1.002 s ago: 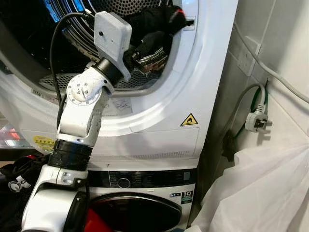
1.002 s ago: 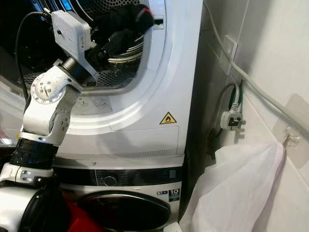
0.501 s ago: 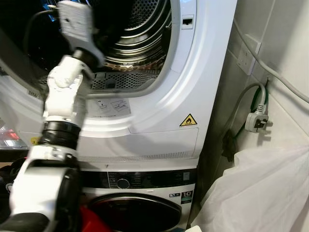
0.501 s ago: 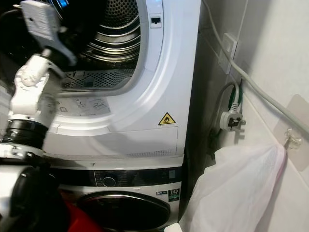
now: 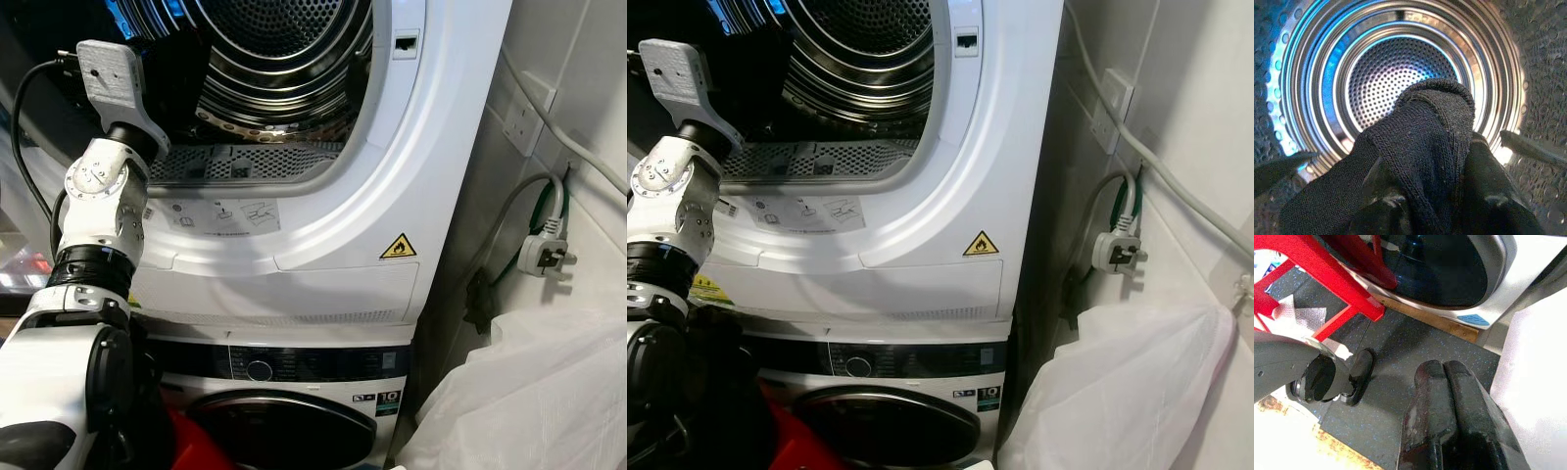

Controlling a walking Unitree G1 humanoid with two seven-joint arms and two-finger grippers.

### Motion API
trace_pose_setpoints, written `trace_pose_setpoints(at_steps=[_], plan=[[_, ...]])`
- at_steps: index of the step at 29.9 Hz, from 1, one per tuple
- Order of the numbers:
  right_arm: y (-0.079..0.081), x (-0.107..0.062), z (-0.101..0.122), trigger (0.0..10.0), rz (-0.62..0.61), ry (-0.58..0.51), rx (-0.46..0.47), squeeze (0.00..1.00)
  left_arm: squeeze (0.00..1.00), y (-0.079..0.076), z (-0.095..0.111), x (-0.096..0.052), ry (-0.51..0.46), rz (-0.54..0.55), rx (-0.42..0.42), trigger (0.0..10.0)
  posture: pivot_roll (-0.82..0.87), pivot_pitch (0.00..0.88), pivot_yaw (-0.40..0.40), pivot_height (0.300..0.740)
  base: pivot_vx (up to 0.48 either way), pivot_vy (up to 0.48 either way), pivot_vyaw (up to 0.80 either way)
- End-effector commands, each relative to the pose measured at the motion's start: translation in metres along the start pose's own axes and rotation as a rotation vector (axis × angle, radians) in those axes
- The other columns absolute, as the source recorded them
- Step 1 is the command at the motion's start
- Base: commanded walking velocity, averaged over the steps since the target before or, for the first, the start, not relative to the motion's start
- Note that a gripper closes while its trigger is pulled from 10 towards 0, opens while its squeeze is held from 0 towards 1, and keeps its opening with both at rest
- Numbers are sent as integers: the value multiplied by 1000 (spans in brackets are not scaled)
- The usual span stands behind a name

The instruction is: Clothes washing

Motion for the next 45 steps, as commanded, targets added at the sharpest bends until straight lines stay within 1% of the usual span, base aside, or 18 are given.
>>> trace_pose_setpoints(at_steps=[1, 11, 15, 16, 17, 18, 19, 25, 30, 34, 35, 37, 38, 39, 40, 41, 42, 45], plan=[[2, 0, 1, 10000, 6, -6, 10, 0, 0, 9, 11, 5, -32, 21, 30, 10000, 50, 0, 80, 740, 319, 0, 0], [2, 0, 2, 10000, 11, -6, 6, 0, 0, 8, 12, 7, -39, 6, 33, 10000, 49, 0, 81, 740, 327, 0, 0], [2, 0, 2, 10000, 10, -8, 8, 0, 0, -18, 12, 5, -61, -159, 23, 10000, 45, 0, 82, 740, 332, 0, 0], [2, 0, 2, 10000, 10, -9, 9, 0, 0, -32, 10, 3, -63, -255, 38, 10000, 45, 0, 82, 740, 240, 0, 0], [2, 0, 2, 10000, 10, -9, 9, 0, 0, -32, 10, 3, -63, -255, 38, 10000, 45, 0, 82, 740, 240, 0, 0], [2, 0, 2, 10000, 11, -9, 9, 0, 0, -43, 11, 0, -75, -325, 67, 10000, 49, 0, 81, 740, 0, 0, 0], [2, 0, 2, 10000, 11, -9, 10, 0, 0, -48, 11, -2, -82, -351, 78, 10000, 48, 0, 81, 740, 0, 0, 0], [3, 0, 1, 10000, 13, -7, 10, 0, 0, -53, 17, -1, -89, -418, 55, 10000, 55, 0, 78, 740, 0, 0, 0], [4, 0, 0, 10000, 17, -5, 7, 0, 0, -65, 23, -1, -90, -550, 28, 10000, 56, 0, 79, 740, 0, 0, 0], [4, 1, 1, 10000, 17, -5, 6, 0, 0, -53, 33, 19, -57, -472, 21, 10000, 55, 0, 83, 740, 0, 0, 0], [4, 1, 1, 10000, 17, -5, 5, 0, 0, -44, 40, 30, -30, -409, -5, 10000, 55, 0, 83, 740, 0, 0, 0], [4, 1, 1, 10000, 18, -4, 4, 0, 0, -36, 48, 41, -12, -348, -17, 10000, 59, 0, 81, 740, 0, 0, 0], [4, 0, 1, 10000, 18, -3, 4, 0, 0, -29, 52, 49, 34, -294, -72, 10000, 62, 0, 80, 740, 0, 0, 0], [4, 0, 1, 10000, 18, -3, 4, 0, 0, -29, 52, 49, 34, -294, -72, 10000, 62, 0, 80, 740, 0, 0, 0], [4, 1, 1, 10000, 20, -2, 3, 0, 0, -27, 53, 54, 78, -278, -86, 10000, 63, 0, 82, 740, 0, 0, 0], [5, 1, 1, 10000, 20, -2, 0, 0, 0, -28, 46, 55, 147, -278, -42, 10000, 63, 0, 81, 740, 0, 0, 0], [5, 1, 1, 10000, 20, -2, -1, 0, 0, -29, 43, 54, 172, -283, -26, 10000, 63, 0, 81, 740, 0, 0, 0], [6, 1, 2, 10000, 23, -3, -2, 0, 0, -31, 28, 51, 263, -282, -45, 10000, 63, 0, 81, 740, 0, 0, 0]])
Point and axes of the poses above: a point about 5 cm out from each wrist's last joint towards the gripper, its own x axis pointing out of the wrist towards the gripper, its own z axis along the axis of the wrist's last joint, y = z × x, the point moved 5 cm from there along x, pointing out of the wrist towards the gripper, and after that the axes turned 14 degrees about x, right-handed, at the moved point
